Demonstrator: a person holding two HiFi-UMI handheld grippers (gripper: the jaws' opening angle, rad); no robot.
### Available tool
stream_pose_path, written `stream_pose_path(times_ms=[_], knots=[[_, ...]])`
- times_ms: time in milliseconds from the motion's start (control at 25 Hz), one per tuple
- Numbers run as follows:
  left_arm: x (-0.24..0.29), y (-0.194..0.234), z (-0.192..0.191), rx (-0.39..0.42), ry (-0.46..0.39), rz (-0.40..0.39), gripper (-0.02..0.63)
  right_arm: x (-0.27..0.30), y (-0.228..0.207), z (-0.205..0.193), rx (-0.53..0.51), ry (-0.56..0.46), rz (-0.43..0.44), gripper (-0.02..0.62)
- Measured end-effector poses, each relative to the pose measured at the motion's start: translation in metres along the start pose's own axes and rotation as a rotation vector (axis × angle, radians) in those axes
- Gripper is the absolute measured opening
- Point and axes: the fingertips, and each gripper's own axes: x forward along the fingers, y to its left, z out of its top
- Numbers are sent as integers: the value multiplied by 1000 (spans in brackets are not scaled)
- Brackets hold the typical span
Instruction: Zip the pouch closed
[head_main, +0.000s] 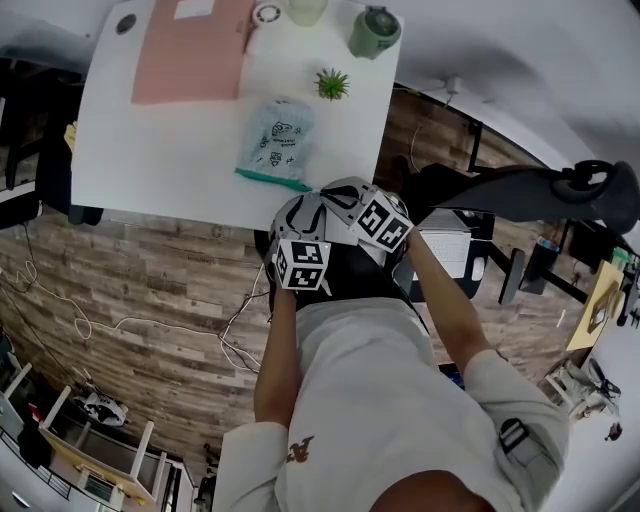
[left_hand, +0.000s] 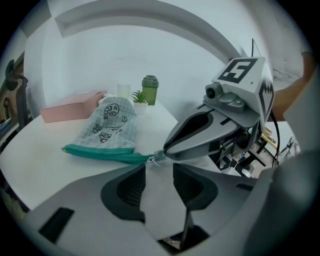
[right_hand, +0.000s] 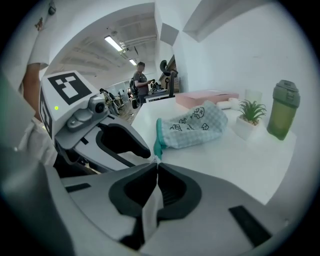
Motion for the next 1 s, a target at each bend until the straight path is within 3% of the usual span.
stream_pose_path(times_ms=[320,480,1000], knots=[[1,10,-3,-10,-8,37,113,1,10,4,43,-24,16,8],[1,14,-2,9,-2,43,9,2,11,3,44,-16,4,8],[-2,16,-4,56,26,-34,-2,2,6,-8,77,50,-59,5]])
